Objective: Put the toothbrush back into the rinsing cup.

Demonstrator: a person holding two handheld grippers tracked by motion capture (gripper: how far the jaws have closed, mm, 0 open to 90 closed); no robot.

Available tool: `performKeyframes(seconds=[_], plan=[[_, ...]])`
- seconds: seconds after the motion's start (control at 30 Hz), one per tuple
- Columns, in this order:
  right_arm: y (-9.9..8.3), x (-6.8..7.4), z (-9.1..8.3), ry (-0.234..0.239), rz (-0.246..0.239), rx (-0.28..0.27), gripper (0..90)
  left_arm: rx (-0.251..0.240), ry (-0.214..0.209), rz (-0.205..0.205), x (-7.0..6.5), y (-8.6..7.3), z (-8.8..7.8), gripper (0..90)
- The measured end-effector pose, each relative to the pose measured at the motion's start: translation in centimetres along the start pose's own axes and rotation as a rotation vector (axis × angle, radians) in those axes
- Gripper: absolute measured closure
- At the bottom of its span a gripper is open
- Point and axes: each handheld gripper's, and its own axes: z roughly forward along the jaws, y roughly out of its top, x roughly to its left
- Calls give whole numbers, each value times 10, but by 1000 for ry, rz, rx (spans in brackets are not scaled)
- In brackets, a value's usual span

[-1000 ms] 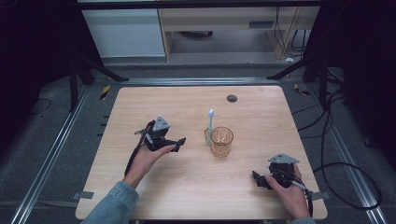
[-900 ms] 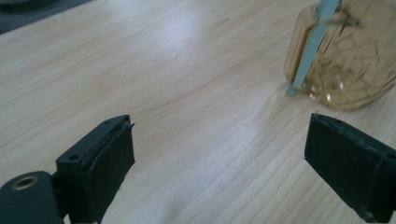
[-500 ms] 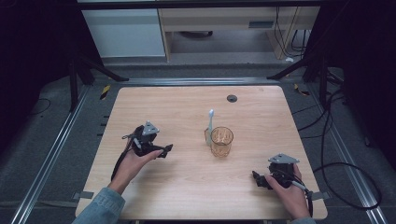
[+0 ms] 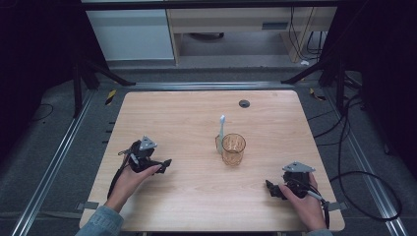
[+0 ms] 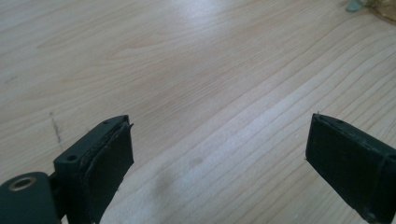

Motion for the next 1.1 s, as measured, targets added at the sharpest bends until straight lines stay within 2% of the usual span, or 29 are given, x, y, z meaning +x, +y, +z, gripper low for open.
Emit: performKeyframes(seconds=[0.23,0.5,0.7,1.1], plan=[[0,0,0,-2,1,-1,6,39,10,-20,10,-12,-1,66],[0,0,0,-3,0,-2,6,93,45,-51,26,-24,1,65],[0,0,0,-4,0,-1,6,86,58,-76,33,-30,2,54],[0,0,0,-4,0,-1,6,84,74,-89,41,-33,9,46]])
